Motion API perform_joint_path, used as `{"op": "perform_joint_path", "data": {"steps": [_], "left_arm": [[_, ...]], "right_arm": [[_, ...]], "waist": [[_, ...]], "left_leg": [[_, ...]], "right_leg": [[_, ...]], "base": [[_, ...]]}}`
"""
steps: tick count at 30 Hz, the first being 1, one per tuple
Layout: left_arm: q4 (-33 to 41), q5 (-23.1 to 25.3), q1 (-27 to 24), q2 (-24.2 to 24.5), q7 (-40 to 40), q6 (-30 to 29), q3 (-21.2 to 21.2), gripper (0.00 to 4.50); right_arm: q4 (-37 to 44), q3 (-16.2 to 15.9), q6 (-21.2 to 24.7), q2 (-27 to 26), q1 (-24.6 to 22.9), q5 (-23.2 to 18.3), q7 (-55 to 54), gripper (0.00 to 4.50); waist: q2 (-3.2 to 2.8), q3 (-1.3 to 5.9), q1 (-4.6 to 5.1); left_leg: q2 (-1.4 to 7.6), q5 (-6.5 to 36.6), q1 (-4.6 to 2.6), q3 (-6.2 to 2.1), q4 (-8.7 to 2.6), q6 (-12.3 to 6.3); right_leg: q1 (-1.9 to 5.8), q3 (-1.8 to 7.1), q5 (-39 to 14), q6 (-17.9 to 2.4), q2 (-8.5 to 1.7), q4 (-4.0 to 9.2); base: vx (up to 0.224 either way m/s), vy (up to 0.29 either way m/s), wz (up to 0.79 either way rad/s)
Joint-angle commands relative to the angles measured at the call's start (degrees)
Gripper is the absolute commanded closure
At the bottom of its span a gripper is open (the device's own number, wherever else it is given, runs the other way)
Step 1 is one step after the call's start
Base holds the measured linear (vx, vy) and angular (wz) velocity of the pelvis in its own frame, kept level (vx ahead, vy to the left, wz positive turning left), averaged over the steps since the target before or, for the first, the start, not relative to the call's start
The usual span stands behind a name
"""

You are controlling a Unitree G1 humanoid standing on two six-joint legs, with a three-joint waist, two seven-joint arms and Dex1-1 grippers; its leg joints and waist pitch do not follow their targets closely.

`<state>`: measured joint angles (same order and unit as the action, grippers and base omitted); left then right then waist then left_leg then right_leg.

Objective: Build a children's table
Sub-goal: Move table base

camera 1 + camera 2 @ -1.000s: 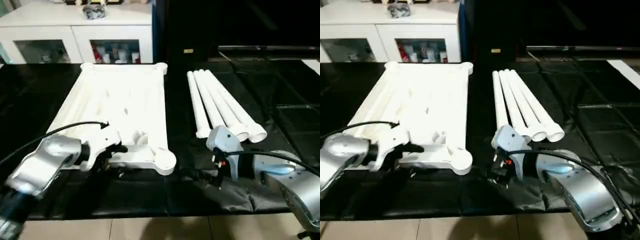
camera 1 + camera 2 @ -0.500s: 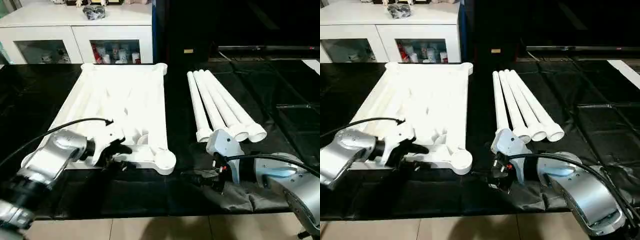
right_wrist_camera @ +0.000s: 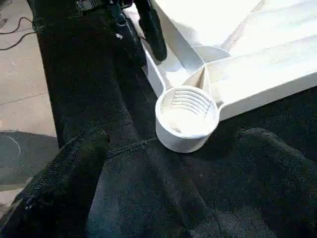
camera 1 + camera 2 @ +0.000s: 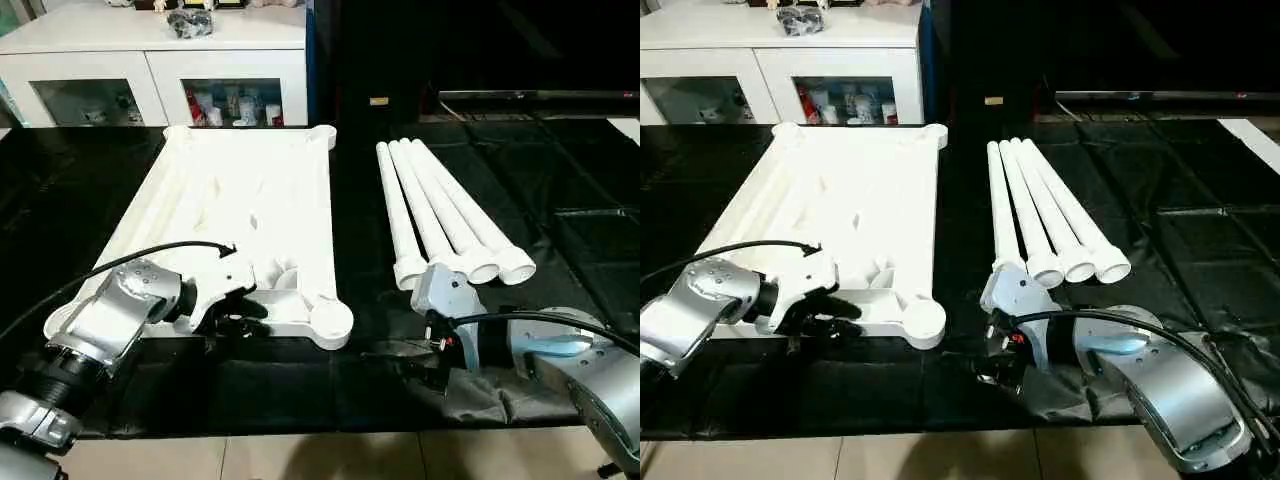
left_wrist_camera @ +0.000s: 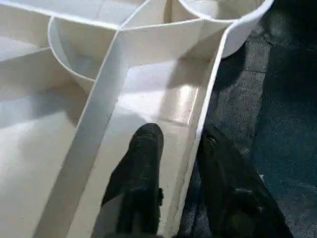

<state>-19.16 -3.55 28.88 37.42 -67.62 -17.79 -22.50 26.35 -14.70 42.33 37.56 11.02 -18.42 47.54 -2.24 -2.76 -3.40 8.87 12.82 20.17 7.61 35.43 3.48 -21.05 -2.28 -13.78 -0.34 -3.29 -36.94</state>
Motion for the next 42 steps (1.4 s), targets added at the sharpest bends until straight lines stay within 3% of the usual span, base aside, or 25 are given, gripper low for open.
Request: {"op": "perform_joint_path", "data": {"steps": [1, 9, 11, 14, 16, 22, 23, 27, 30, 33, 36, 38, 42], "left_arm": [[-0.71, 0.96, 0.87, -0.13, 0.68, -0.3, -0.1, 3.46], [-4.16, 3.04, 0.54, -1.55, 7.28, -3.05, 2.04, 3.97], [-4.08, 2.66, 0.05, -1.67, 9.37, -4.25, 3.76, 4.14], [-4.8, 2.79, -0.21, -1.55, 10.86, -3.31, 5.16, 4.27], [-6.24, 3.21, 0.02, -1.61, 11.8, -0.4, 5.58, 4.38], [-11.43, 4.08, 1.97, -1.62, 11.33, 9.95, 5.21, 4.47], [-13.13, 3.06, 2.54, -2.06, 10.07, 11.85, 5.85, 4.47], [-15.84, 2.51, 3.56, -2.2, 6.95, 16.55, 5.69, 4.47], [-19.82, 3.65, 5.13, -2.9, 4.43, 24.02, 4.58, 4.47], [-23.87, 5.15, 6.94, -4.14, 3.66, 28.27, 3.09, 4.47], [-26.75, 6.05, 8.35, -4.87, 4.14, 30.51, 2.93, 4.47], [-29.78, 7.26, 9.9, -5.37, 5.19, 31.81, 2.72, 4.47], [-35.43, 8.72, 12.26, -5.74, 5.41, 36.23, 2.79, 4.47]], "right_arm": [[-0.19, 0.02, 0.15, 0.55, 0.46, -0.49, 0.67, 0.0], [-1.28, -0.79, -0.33, 0.16, 1.13, -0.71, 1.37, 0.0], [-1.6, -0.83, -0.51, -0.1, 1.45, -0.5, 1.44, 0.0], [-1.99, -0.87, -0.65, -0.43, 1.8, -0.2, 1.5, 0.0], [-2.27, -1.05, -0.77, -0.56, 2.03, -0.14, 1.48, 0.0], [-2.93, -1.46, -1.3, -0.65, 2.35, 0.26, 1.37, 0.0], [-3.09, -1.48, -1.39, -0.64, 2.41, 0.36, 1.35, 0.0], [-3.19, -1.43, -1.55, -0.55, 2.35, 0.57, 1.3, 0.0], [-3.26, -1.45, -1.75, -0.49, 2.12, 0.71, 1.13, 0.0], [-3.51, -1.58, -1.98, -0.43, 1.98, 0.89, 0.95, 0.0], [-3.57, -1.52, -2.03, -0.43, 1.99, 0.95, 0.84, 0.0], [-3.53, -1.53, -2.12, -0.36, 1.83, 1.16, 0.71, 0.0], [-3.39, -1.37, -2.37, -0.29, 1.33, 1.5, 0.55, 0.0]], "waist": [[-0.34, 2.79, -0.23], [-0.27, 2.48, -0.43], [-0.11, 2.58, -0.1], [0.05, 2.78, 0.42], [0.29, 2.9, 0.65], [-0.14, 3.29, 0.02], [-0.35, 3.31, -0.31], [-0.31, 3.39, -1.15], [-0.3, 3.47, -1.87], [-0.59, 3.5, -2.44], [-0.46, 3.4, -2.97], [-0.66, 3.33, -3.11], [-0.4, 3.37, -3.2]], "left_leg": [[3.71, 7.92, 0.16, -0.95, -4.91, 0.19], [3.86, 9.68, 0.17, -0.82, -5.13, 0.38], [3.71, 8.41, 0.64, -0.87, -5.13, 0.39], [3.43, 5.76, 0.73, -0.69, -4.75, -0.54], [3.26, 4.11, 0.84, -0.54, -4.53, -1.28], [3.49, 0.91, 0.56, -0.4, -4.28, -3.21], [3.63, 1.27, 0.41, -0.41, -4.35, -3.01], [3.75, 2.18, 0.28, -0.28, -4.38, -2.05], [3.91, 2.36, 0.16, -0.28, -4.38, -1.46], [4.06, 2.99, -0.13, -0.21, -4.39, -0.8], [4.04, 3.94, -0.03, -0.15, -4.48, -0.06], [3.98, 4.59, -0.18, -0.04, -4.51, 0.36], [3.98, 4.91, 0.08, -0.2, -4.6, 1.17]], "right_leg": [[2.66, 3.3, -1.56, -14.64, -5.01, 4.64], [2.46, 3.36, -7.86, -13.98, -5.18, 5.15], [2.78, 3.24, -6.63, -13.56, -5.1, 4.89], [2.84, 3.25, -4.03, -13.69, -5.03, 4.95], [2.96, 3.21, -1.33, -13.78, -4.85, 4.85], [2.69, 2.99, 5.59, -14.81, -4.7, 4.3], [2.6, 2.97, 5.99, -15.04, -4.76, 4.19], [2.63, 3.08, 7.61, -15.34, -4.92, 3.94], [2.58, 3.15, 8.02, -14.82, -5.05, 3.82], [2.37, 3.15, 7.74, -14.61, -5.09, 3.79], [2.45, 3.21, 5.96, -14.29, -5.18, 3.98], [2.29, 3.21, 5.08, -13.89, -5.08, 4.17], [2.68, 3.25, 4.24, -13.1, -5.28, 4.13]], "base": [[0.0, 0.0, 0.0], [0.0, 0.0, 0.0], [0.0, 0.0, 0.0], [0.0, 0.0, 0.0], [0.0, 0.0, 0.0], [0.0, 0.0, 0.0], [0.0, 0.0, 0.0], [0.0, 0.0, 0.0], [0.0, 0.0, 0.0], [0.0, 0.0, 0.0], [0.0, 0.0, 0.0], [0.0, 0.0, 0.0], [0.0, 0.0, 0.0]]}}
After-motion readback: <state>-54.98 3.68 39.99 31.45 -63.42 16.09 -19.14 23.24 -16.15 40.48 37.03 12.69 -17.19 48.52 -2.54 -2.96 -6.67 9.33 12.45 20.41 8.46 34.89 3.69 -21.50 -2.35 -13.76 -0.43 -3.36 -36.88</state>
